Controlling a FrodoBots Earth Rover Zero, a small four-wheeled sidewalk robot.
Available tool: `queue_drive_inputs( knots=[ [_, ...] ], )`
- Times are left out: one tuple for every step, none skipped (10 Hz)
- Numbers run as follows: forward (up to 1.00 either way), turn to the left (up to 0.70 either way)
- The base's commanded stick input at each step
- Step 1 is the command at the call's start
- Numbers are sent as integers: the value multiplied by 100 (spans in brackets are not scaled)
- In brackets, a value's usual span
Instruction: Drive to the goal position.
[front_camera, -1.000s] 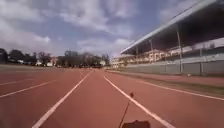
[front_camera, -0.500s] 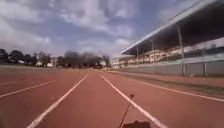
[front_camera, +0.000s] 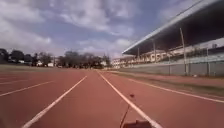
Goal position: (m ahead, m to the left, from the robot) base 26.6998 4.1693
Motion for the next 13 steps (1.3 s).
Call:
queue_drive_inputs(
  knots=[
    [70, 0],
    [70, 0],
    [70, 0],
    [70, 0],
    [70, 0],
    [70, 0],
    [70, 0],
    [70, 0],
    [70, 0],
    [70, 0],
    [70, 0],
    [70, 0],
    [70, 0]
  ],
)
